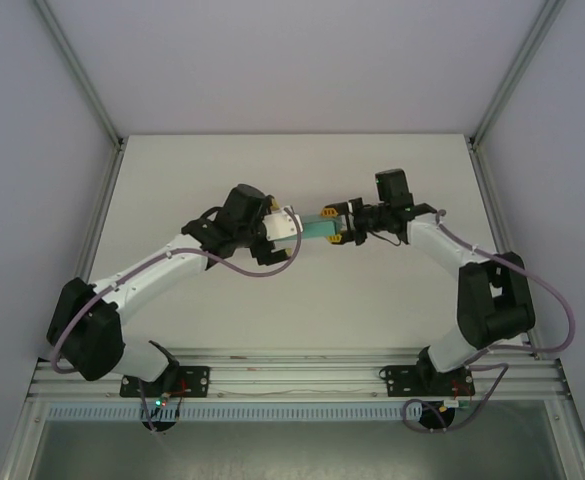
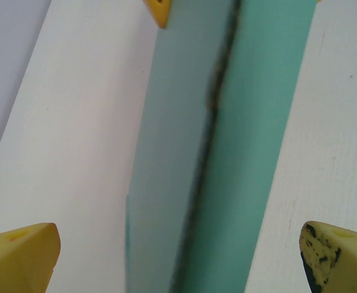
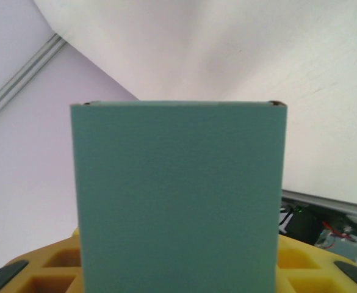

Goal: Assemble paper box

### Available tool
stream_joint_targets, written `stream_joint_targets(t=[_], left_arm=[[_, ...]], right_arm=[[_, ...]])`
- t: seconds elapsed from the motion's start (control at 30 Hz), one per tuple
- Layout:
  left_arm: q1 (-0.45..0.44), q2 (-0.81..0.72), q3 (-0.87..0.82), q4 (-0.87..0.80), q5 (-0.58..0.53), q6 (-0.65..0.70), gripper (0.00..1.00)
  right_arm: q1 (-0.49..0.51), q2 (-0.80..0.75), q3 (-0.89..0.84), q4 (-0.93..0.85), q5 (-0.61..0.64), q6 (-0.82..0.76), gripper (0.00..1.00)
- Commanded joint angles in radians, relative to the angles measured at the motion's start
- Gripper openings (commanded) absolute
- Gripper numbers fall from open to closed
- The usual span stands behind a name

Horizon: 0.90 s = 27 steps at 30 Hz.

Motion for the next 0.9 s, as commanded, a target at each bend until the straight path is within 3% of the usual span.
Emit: stream_joint_targets(t=[0.0,0.1,0.3,0.6,0.77,0.87], left_arm=[[-0.007,0.003,-0.008,0.046,0.031,0.056,1.0],[-0.009,0.018,0.001,0.079,0.028,0.06,0.95],[-0.009,0.063,0.045,0.085,0.019,0.065,0.65],[-0.009,0.04,0.031,0.118,0.003,0.058,0.4],[-0.009,0.067,0.109,-0.015,-0.001,0.047,0.31],[-0.009,0.078,0.119,-0.09,0.015,0.057,0.3]], right_arm=[[0.004,-0.051,-0.027,0.074,-0.048,0.107,0.39],[0.004,-0.068,-0.023,0.067,-0.054,0.113,0.4],[0.027,-0.075,-0.015,0.066,-0.063,0.124,0.4],[0.031,-0.091,-0.02,0.05,-0.054,0.102,0.48],[0.02,-0.127,-0.04,0.029,-0.012,0.068,0.74],[-0.013,-0.163,-0.052,-0.022,0.063,-0.015,1.0]])
